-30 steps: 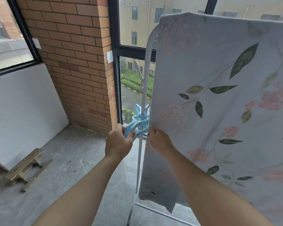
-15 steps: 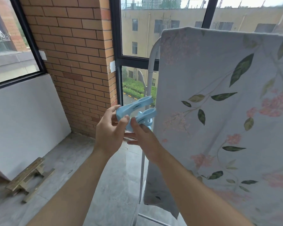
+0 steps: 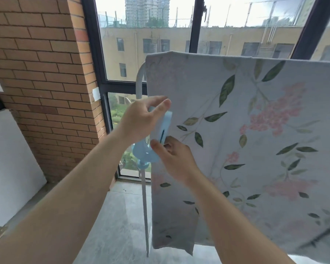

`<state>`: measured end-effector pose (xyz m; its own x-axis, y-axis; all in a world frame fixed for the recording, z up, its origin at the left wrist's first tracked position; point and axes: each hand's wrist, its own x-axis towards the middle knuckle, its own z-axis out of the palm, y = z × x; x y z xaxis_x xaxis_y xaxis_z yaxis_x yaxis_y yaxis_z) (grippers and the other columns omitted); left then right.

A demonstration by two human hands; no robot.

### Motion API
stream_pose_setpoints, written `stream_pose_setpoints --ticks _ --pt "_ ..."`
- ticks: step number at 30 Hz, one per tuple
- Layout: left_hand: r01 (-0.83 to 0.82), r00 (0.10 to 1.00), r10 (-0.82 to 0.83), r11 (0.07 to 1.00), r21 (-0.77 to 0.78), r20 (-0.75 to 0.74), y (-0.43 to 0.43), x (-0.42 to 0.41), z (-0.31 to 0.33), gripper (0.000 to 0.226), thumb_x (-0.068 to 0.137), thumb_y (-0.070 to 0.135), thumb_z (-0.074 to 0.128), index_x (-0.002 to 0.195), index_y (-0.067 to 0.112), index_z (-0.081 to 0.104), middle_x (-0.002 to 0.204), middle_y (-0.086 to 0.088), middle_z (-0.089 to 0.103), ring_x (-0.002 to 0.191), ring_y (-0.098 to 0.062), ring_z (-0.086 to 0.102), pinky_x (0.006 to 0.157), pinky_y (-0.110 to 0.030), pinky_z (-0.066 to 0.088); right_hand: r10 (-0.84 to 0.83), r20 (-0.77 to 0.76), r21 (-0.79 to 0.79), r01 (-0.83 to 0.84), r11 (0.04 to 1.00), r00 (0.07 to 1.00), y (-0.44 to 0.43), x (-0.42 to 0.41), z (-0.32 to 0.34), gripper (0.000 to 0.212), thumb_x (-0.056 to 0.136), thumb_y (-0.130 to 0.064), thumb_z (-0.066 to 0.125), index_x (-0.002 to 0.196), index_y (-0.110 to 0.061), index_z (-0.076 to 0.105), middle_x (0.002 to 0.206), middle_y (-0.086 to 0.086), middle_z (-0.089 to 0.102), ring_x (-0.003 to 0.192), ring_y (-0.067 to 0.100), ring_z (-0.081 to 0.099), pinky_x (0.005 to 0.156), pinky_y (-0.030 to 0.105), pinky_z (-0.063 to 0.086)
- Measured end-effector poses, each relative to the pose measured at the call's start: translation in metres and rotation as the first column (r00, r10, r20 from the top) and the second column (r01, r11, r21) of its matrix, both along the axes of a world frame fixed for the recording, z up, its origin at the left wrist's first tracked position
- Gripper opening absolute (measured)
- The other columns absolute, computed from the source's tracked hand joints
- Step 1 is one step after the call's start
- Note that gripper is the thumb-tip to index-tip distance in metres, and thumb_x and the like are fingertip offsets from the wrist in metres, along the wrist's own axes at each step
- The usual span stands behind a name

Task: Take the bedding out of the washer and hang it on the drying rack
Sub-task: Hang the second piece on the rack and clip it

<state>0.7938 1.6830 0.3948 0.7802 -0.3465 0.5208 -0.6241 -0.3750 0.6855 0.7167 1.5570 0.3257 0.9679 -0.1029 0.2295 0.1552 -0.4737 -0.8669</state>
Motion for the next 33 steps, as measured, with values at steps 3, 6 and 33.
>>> stream_pose_setpoints --ticks 3,6,33 --pt "0.022 0.998 -0.024 0.999 0.03 0.058 -0.026 0.005 0.004 0.032 0.1 0.043 0.057 0.114 0.02 0.074 0.099 0.012 0.075 0.083 -0.003 0.071 0.083 -0.029 0.059 -0.09 0.025 0.088 0.087 0.992 0.996 -0.024 -0.004 -0.002 0.024 0.098 -0.052 0.054 0.099 -0.03 0.062 0.085 -0.02 0.065 0.078 -0.003 0.062 0.069 0.023 0.049" --pt "0.066 0.99 -0.069 0.997 0.033 0.12 -0.053 0.004 0.004 0.03 0.096 0.045 0.063 0.113 0.023 0.074 0.092 0.017 0.071 0.083 -0.004 0.068 0.076 -0.023 0.053 -0.249 0.058 0.378 0.209 0.902 0.967 -0.048 -0.007 -0.003 0.035 0.097 -0.055 0.055 0.103 -0.024 0.069 0.09 -0.007 0.072 0.085 0.012 0.07 0.077 0.038 0.06" --pt "-0.416 0.777 0.258 0.895 0.16 0.574 -0.142 0.077 0.098 0.032 0.103 0.028 0.043 0.111 0.013 0.071 0.116 -0.007 0.069 0.11 -0.03 0.059 0.1 -0.041 0.04 -0.369 0.926 0.227 0.663 0.713 0.081 -0.186 0.03 0.157 0.032 0.097 -0.027 0.06 0.079 -0.001 0.064 0.08 0.009 0.06 0.075 0.019 0.054 0.069 0.023 0.042"
